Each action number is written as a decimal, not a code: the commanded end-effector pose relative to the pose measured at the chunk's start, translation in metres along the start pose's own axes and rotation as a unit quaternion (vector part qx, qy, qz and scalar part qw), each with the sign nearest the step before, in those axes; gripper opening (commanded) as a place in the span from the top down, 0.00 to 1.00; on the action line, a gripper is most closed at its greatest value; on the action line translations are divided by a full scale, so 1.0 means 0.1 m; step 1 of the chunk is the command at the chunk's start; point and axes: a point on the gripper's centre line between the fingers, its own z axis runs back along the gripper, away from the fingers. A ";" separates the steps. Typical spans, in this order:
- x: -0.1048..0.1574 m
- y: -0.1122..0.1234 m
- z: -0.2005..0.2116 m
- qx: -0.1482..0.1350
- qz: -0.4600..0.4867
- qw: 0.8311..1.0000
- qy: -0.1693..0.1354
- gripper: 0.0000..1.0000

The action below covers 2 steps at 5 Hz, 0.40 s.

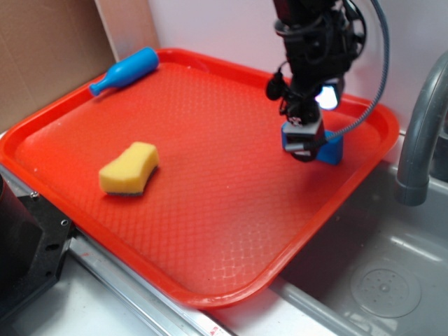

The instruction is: Grab the blue block.

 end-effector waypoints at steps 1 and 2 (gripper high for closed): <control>-0.18 -0.44 0.21 -0.018 -0.055 0.998 -0.012 0.00; -0.17 -0.48 0.13 -0.014 -0.045 0.999 0.014 1.00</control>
